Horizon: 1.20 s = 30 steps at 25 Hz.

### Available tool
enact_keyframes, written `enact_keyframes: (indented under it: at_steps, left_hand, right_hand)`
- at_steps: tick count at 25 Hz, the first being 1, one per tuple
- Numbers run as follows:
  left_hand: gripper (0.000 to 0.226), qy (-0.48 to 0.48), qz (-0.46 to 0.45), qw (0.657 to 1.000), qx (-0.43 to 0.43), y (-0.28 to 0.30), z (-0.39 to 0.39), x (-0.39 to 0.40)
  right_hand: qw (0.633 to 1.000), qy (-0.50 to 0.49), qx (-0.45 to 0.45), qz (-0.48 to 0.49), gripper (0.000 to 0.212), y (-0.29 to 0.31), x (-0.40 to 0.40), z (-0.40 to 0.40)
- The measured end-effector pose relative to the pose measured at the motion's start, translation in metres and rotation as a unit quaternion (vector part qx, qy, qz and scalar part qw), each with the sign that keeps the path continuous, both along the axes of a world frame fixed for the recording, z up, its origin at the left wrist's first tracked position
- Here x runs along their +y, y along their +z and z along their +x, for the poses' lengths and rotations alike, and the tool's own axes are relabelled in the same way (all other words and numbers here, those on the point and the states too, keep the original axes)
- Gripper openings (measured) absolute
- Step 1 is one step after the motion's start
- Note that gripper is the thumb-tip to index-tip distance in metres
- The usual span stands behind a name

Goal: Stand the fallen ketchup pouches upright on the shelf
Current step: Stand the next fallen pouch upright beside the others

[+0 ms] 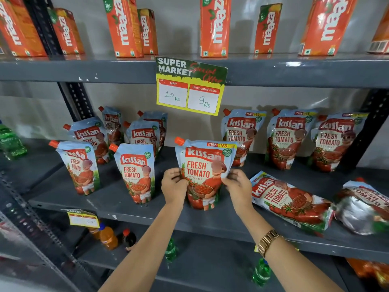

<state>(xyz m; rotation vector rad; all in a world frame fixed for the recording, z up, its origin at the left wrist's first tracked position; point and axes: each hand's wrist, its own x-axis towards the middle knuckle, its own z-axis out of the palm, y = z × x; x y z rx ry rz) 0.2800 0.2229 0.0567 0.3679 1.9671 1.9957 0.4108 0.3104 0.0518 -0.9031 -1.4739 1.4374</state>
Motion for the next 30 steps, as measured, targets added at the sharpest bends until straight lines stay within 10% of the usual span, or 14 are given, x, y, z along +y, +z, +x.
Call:
enact_keyframes:
  at_steps: [5, 10, 21, 25, 30]
  left_hand:
    - [0.017, 0.050, 0.026, 0.993, 0.102, 0.003, 0.045, 0.000]
    - [0.020, -0.047, 0.025, 0.998, -0.045, -0.005, 0.095, 0.026]
    - [0.040, -0.300, -0.122, 0.898, -0.298, -0.013, 0.180, 0.075]
    - [0.033, -0.269, -0.126, 0.919, -0.261, -0.018, 0.184, 0.090]
    - [0.021, -0.195, -0.134, 0.951, -0.201, -0.022, 0.171, 0.109]
  right_hand:
    - [0.989, -0.142, -0.041, 0.020, 0.026, -0.002, 0.032, 0.034]
    - [0.966, -0.228, -0.118, 0.018, 0.027, -0.006, 0.064, 0.077]
    - [0.874, -0.100, -0.470, 0.075, 0.039, 0.024, 0.127, 0.155]
    - [0.813, -0.007, -0.579, 0.070, 0.034, 0.022, 0.125, 0.164]
    - [0.824, 0.044, -0.563, -0.044, 0.021, 0.030, 0.121, 0.175]
